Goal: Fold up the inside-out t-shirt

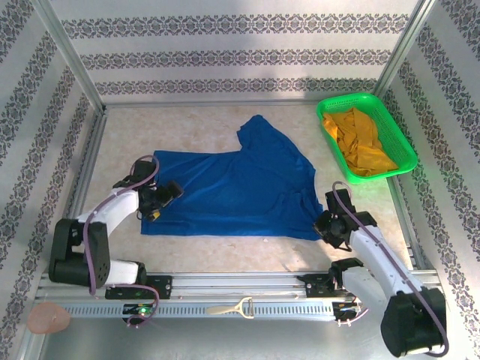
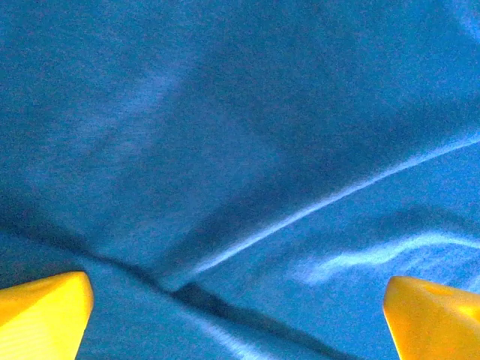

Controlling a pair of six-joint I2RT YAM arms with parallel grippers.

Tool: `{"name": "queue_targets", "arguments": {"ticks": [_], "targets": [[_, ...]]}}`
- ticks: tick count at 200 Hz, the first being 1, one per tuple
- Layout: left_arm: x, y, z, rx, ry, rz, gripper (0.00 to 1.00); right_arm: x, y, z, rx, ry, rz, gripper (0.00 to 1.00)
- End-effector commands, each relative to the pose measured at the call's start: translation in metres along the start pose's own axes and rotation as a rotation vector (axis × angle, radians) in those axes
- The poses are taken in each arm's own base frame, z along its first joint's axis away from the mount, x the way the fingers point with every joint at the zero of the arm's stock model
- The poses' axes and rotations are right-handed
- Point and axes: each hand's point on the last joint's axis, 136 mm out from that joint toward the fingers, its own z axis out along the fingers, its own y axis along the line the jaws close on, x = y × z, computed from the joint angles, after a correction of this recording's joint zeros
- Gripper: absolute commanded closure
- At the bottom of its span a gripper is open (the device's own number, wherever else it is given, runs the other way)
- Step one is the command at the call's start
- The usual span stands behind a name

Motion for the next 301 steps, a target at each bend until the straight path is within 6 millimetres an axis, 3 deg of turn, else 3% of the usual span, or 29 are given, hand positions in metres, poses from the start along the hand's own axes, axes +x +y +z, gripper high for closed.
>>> {"name": "queue_targets", "arguments": {"ticks": [1, 18, 34, 55, 75, 94, 120, 159, 163, 205, 234, 277, 301], "targets": [[-0.015, -0.003, -0.037, -0.035, -0.098, 0.045, 0.0, -0.01, -0.004, -0.024, 0.026, -0.061, 0.042, 0.59], [-0.047, -0.029, -0.062, -0.001, -0.182, 0.089, 0.0, -0.03, 0.026, -0.05, -0.066, -0.134, 0.018, 0.51], [-0.079, -0.056, -0.069, 0.018, -0.214, 0.137, 0.0, -0.051, 0.066, -0.071, -0.129, -0.172, -0.053, 0.49], [-0.119, -0.082, -0.056, 0.018, -0.21, 0.179, 0.01, -0.08, 0.128, -0.085, -0.187, -0.194, -0.198, 0.48], [-0.153, -0.094, -0.032, -0.009, -0.192, 0.196, 0.0, -0.105, 0.195, -0.09, -0.244, -0.197, -0.355, 0.45], [-0.18, -0.1, -0.012, -0.046, -0.177, 0.228, 0.01, -0.122, 0.254, -0.078, -0.258, -0.168, -0.499, 0.41], [-0.205, -0.102, -0.002, -0.073, -0.155, 0.226, 0.0, -0.136, 0.327, -0.05, -0.296, -0.075, -0.631, 0.38], [-0.219, -0.107, 0.006, -0.073, -0.137, 0.225, 0.0, -0.16, 0.401, 0.013, -0.267, -0.069, -0.789, 0.36], [-0.219, -0.107, 0.007, -0.072, -0.136, 0.224, 0.0, -0.167, 0.411, 0.012, -0.282, -0.101, -0.799, 0.36], [-0.209, -0.1, 0.017, -0.076, -0.094, 0.147, 0.0, -0.196, 0.441, 0.067, -0.331, -0.205, -0.789, 0.29], [-0.199, -0.099, 0.02, -0.049, -0.07, 0.104, 0.0, -0.207, 0.461, 0.089, -0.355, -0.318, -0.803, 0.25], [-0.196, -0.098, 0.02, -0.053, -0.056, 0.109, 0.0, -0.211, 0.458, 0.129, -0.362, -0.307, -0.741, 0.24], [-0.199, -0.099, 0.021, -0.054, -0.058, 0.112, 0.0, -0.215, 0.462, 0.132, -0.412, -0.288, -0.684, 0.24]]}}
